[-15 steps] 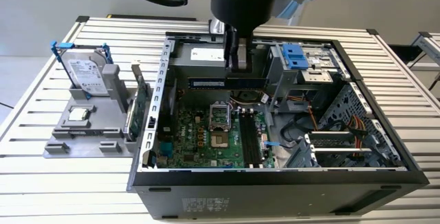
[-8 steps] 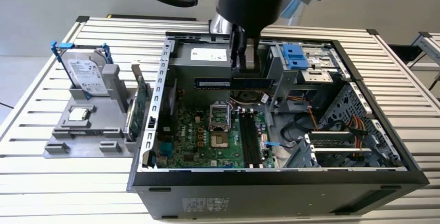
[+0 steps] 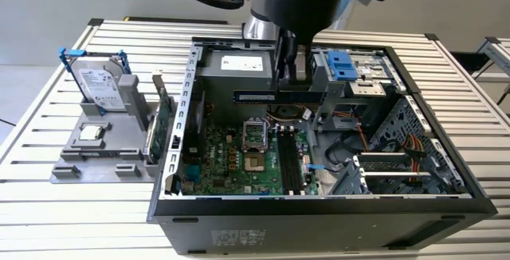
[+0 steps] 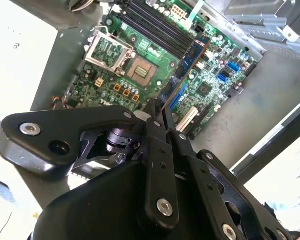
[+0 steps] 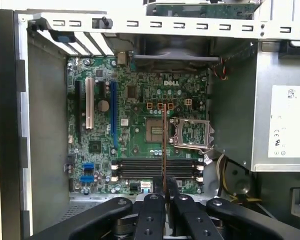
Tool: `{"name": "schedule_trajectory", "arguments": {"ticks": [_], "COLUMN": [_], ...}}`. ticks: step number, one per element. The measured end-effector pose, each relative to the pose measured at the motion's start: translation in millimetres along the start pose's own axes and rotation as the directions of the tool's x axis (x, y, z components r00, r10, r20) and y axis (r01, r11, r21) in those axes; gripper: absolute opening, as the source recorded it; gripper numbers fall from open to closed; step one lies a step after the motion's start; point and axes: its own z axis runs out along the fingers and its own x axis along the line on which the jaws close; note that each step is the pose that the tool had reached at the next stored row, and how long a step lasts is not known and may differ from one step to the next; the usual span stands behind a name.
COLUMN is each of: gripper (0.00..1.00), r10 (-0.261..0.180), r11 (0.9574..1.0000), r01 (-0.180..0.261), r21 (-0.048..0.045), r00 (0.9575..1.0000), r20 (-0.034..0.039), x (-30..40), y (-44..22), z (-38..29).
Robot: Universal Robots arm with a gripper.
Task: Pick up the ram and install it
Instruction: 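Pick up the ram and move it above insertion slot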
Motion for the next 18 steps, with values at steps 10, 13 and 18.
{"name": "schedule_trajectory", "arguments": {"ticks": [10,13,18], "gripper": [0.0,0.0,0.0], "r10": [0.002,0.003,0.004], "r11": [1.0,1.0,1.0], "r01": [-0.002,-0.003,-0.004], "r21": [0.0001,0.0,0.0001], "r00": [1.0,1.0,1.0], "r20": [0.0,0.0,0.0], "x": [-0.1,-0.1,-0.1], "y": [-15.6,-20.5,-28.4], "z": [0.2,0.3,0.4]}}
